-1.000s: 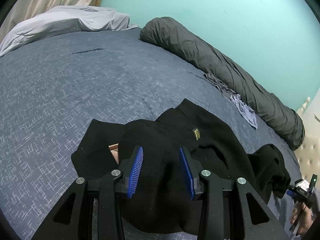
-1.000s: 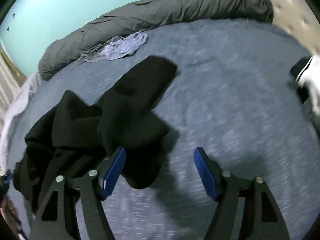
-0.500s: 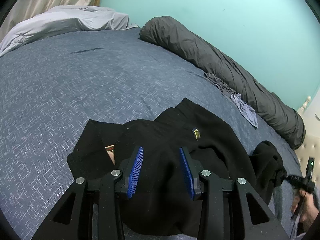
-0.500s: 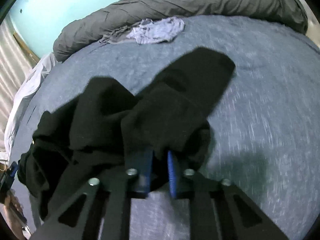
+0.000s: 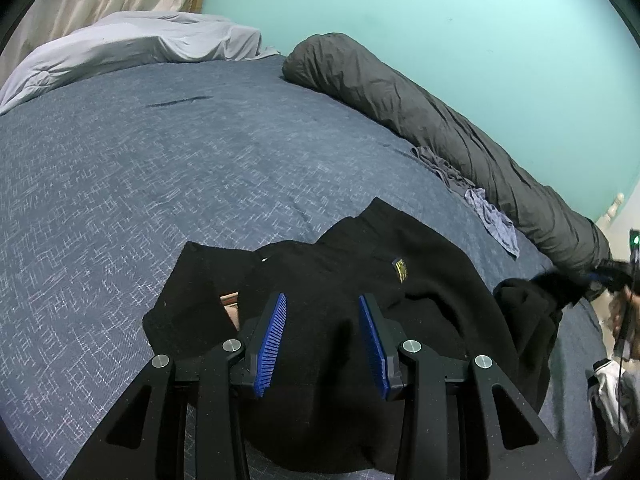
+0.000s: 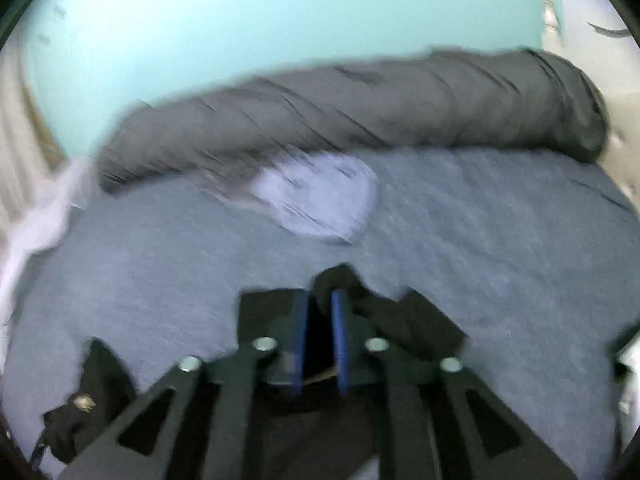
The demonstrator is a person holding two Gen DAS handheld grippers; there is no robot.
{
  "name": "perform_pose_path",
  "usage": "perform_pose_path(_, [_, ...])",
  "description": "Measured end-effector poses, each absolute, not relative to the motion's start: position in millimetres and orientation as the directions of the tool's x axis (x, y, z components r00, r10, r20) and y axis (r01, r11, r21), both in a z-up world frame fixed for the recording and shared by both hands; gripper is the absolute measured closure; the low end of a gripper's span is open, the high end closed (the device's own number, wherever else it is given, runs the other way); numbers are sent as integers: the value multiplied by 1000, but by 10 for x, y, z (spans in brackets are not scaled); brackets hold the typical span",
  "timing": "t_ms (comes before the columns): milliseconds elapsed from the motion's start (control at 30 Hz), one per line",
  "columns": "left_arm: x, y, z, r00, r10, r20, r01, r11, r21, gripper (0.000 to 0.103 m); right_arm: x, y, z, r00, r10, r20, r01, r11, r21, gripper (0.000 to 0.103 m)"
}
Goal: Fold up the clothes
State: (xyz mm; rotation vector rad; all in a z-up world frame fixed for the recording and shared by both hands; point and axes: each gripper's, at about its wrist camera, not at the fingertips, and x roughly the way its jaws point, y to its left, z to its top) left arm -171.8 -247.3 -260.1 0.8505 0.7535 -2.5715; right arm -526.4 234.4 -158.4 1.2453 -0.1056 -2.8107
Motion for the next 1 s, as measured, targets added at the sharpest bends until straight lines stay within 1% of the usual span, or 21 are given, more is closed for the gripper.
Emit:
perform_pose_path(33, [-1716, -2476, -2601, -768, -137, -625, 454, -806, -380, 62, -5233, 2416, -1618, -677, -52, -734, 6, -998, 65, 51])
perform_pose_path(67, [-1714, -2477, -2600, -768, -136, -625, 453, -806, -381, 62, -5166, 2542, -1671, -689, -50, -723, -24, -996, 91, 44])
perform_pose_path(100, [-1711, -2477, -2598, -769, -136, -625, 453, -805, -382, 62, -5089, 2682, -1730, -702, -56, -710, -54, -990, 131, 41])
perform_pose_path(233, [-1702, -2461, -2597, -769, -135, -625, 452, -807, -381, 62, -4907, 3192, -2255, -605, -95, -790, -188, -948, 258, 41])
perform_pose_path(300, [-1698, -2459, -2601, -768, -136, -625, 454, -805, -382, 62, -4808, 3316, -2517, -572, -107, -813, -220, -935, 278, 41])
perform_pose_path(433, [-1723, -2454, -2622, -761, -142, -633, 459, -807, -371, 62, -4671, 3341, -2935, -531, -180, -828, -211, -918, 335, 41])
perform_pose_path(633, [-1748, -2456, -2644, -753, -155, -639, 464, -814, -350, 60, -4746, 3098, -3114, -531, -255, -808, -141, -914, 381, 42])
perform_pose_path(667, [-1749, -2463, -2649, -752, -158, -640, 468, -812, -348, 60, -4757, 3035, -3106, -528, -254, -811, -128, -920, 371, 44])
perform_pose_path(700, [-1750, -2470, -2654, -750, -161, -641, 471, -811, -347, 60, -4767, 2971, -3098, -525, -252, -813, -116, -925, 362, 64])
perform_pose_path(733, [-1751, -2477, -2657, -749, -164, -642, 474, -810, -346, 59, -4756, 2933, -3082, -528, -251, -812, -106, -928, 356, 88])
perform_pose_path(833, [-1750, -2483, -2657, -747, -166, -644, 474, -812, -340, 58, -4672, 2893, -2967, -561, -249, -789, -82, -932, 352, 99])
perform_pose_path(1000, [-1720, -2504, -2645, -752, -158, -640, 476, -801, -363, 58, -4336, 3030, -2592, -621, -261, -739, -37, -932, 360, 100])
